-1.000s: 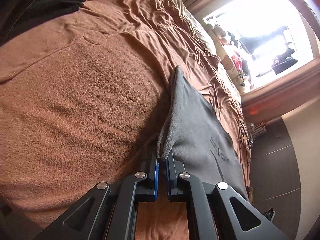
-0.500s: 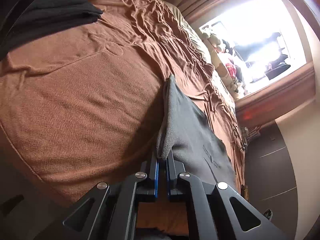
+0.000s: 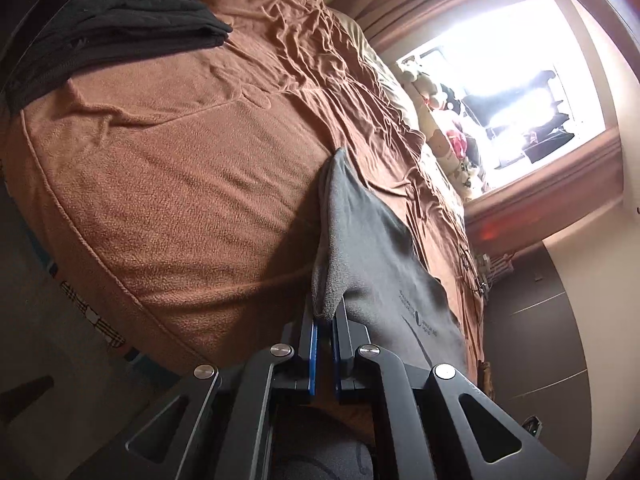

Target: Fold small clothes

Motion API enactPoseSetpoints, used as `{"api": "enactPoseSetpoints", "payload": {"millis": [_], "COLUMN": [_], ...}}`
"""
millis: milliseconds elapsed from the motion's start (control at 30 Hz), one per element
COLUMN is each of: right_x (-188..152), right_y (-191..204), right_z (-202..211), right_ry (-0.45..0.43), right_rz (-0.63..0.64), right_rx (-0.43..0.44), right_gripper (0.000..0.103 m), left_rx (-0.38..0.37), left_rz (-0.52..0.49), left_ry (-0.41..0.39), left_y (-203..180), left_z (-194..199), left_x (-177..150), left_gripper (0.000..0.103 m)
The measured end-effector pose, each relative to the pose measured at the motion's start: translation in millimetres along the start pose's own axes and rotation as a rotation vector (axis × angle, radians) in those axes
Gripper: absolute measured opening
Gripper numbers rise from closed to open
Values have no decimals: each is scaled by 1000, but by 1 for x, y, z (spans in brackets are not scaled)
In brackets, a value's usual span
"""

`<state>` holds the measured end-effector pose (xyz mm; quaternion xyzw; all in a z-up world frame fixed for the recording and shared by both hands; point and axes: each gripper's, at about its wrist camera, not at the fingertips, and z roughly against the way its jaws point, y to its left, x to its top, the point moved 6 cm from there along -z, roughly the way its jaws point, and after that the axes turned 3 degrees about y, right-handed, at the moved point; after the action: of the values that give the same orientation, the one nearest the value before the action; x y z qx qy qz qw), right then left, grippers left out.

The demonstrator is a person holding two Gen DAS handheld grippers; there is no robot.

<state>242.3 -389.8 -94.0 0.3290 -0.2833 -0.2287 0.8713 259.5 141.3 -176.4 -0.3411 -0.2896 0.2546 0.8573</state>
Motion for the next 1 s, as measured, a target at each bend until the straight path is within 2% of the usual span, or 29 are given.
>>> {"api": "enactPoseSetpoints", "payload": {"millis": [100,233,300,333,367,400,433,500,600,900,1000], "right_x": [-3,-2,-1,-2,-2,-3,-4,-6,-13,-42,-50], "right_y": [-3,-1,5,9,13,17,21,34,50,111,129], "right_z": [-1,7,15,19,23,26,29,33,30,-24,-47], "right_ry": [13,4,-23,-38,-49,-56,-70,-89,-74,36,76], "right_rz": [-5,11,32,45,53,57,65,103,155,337,393], "right_rx": [-26,-100,-139,-158,-169,-172,-176,-184,-155,-125,-124], "right_gripper": [5,11,20,24,35,47,49,50,50,49,45], "left_rx": [-14,17,17,17,17,18,17,0,1,-39,-52], "left_rz": [-8,-46,-34,-23,-12,-3,3,18,24,80,77], "left_ry": [28,50,58,60,61,55,52,56,66,102,105], "left_y": [2,0,6,9,13,17,20,24,29,43,44], "left_z": [-8,-16,-19,-20,-20,-20,-18,-17,-18,-25,-28], "left_x": [-6,-18,-20,-21,-21,-21,-21,-22,-23,-32,-32], "left_gripper": [6,9,22,37,49,52,53,53,53,53,53]}}
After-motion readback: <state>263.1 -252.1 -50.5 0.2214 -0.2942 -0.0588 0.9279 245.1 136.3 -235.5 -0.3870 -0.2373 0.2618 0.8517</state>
